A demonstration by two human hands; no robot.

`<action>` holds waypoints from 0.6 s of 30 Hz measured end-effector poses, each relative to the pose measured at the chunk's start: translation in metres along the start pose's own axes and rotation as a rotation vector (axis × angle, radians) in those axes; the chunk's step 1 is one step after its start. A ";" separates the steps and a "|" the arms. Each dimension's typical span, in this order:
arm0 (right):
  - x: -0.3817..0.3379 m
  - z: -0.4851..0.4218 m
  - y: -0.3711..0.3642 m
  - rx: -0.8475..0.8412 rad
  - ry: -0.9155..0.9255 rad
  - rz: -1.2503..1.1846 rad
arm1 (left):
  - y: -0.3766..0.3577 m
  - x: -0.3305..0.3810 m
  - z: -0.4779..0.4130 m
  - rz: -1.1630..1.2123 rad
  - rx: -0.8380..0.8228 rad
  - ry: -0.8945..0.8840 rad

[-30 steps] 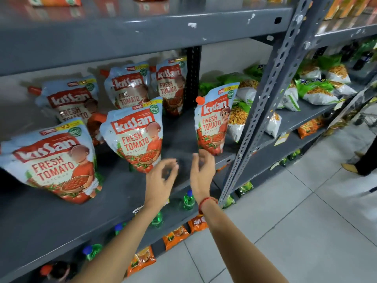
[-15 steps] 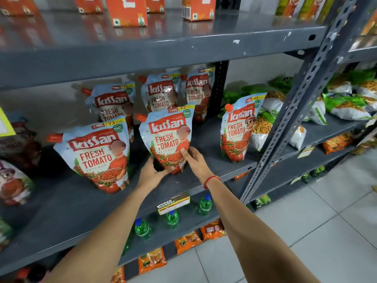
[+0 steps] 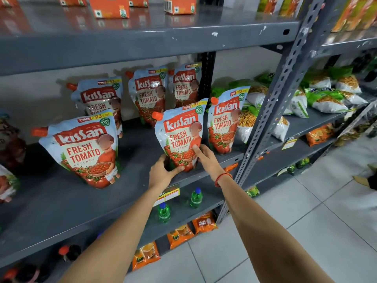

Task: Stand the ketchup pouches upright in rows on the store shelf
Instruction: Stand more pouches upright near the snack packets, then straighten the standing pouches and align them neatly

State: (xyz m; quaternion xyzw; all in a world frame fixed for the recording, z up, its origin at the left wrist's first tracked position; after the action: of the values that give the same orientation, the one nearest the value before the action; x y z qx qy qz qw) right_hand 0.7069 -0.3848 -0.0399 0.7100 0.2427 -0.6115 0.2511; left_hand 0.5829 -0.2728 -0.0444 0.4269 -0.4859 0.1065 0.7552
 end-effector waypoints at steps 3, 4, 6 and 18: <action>0.002 0.001 0.000 0.015 0.007 -0.015 | 0.002 -0.001 0.000 -0.014 -0.042 -0.007; 0.002 0.001 -0.001 0.018 0.008 -0.013 | 0.004 -0.002 -0.001 -0.019 -0.065 -0.010; 0.003 0.002 -0.001 0.028 0.017 -0.010 | 0.008 -0.004 -0.002 -0.028 -0.113 -0.016; -0.078 0.012 -0.010 0.462 0.559 0.284 | 0.007 -0.004 0.008 -0.153 0.104 -0.129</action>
State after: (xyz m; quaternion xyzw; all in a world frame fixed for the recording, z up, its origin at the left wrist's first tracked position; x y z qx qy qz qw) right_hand 0.6811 -0.3874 0.0350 0.9136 0.0568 -0.3922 0.0912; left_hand 0.5720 -0.2731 -0.0429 0.5073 -0.4933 0.0457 0.7051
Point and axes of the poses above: each hand's wrist, its own z-axis away from the middle knuckle, its own y-axis out of the back of the hand, x = y × z, the point moved 2 cm from there along -z, towards the middle knuckle, and after that the axes turned 14 degrees about y, right-handed, at the moved point
